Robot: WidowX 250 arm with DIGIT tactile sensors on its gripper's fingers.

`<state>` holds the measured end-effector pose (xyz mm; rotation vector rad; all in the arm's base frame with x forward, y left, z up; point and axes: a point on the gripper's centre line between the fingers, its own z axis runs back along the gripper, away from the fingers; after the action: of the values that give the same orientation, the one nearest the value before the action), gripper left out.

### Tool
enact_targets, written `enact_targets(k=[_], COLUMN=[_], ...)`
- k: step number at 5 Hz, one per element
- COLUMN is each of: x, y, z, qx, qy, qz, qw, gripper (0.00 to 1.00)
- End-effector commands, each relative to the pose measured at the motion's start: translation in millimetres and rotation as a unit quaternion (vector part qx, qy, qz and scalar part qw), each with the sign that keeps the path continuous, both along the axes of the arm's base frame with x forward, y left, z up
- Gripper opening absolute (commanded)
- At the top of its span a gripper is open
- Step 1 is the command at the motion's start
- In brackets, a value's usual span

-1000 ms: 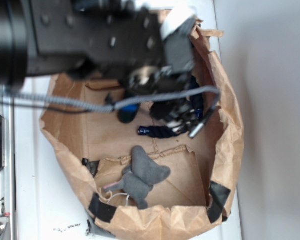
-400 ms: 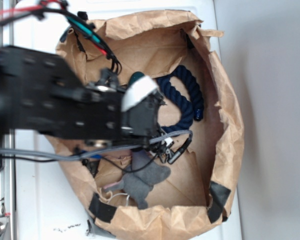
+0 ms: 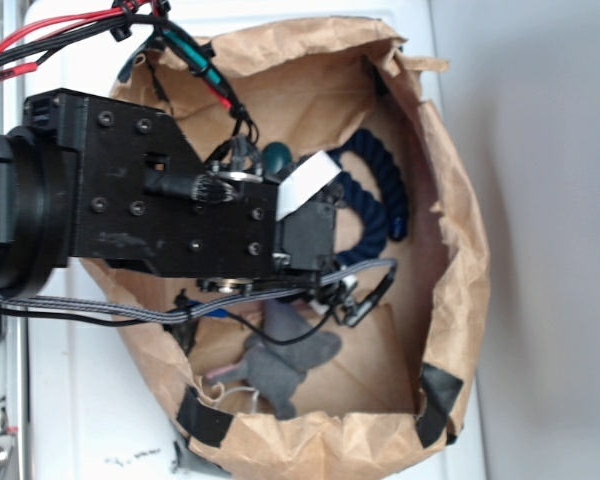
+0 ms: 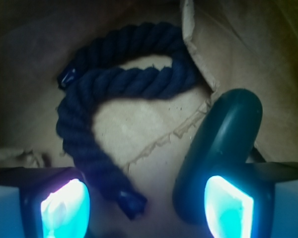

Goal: Grab the plastic pickle.

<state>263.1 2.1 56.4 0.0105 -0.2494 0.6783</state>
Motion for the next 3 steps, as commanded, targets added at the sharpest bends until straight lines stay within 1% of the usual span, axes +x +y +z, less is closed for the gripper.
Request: enact_targets(k=[1,2,3], x=[6,6,-2], y=[9,9,15], z=[16,16,41], qx=[0.000,0.000,-0.015], qy=[-0.025,-0.025,-0.005], qz=[0.009,0.009,0.016], qw=[1.000,1.000,1.000], gripper=[1.00,1.00,1.00])
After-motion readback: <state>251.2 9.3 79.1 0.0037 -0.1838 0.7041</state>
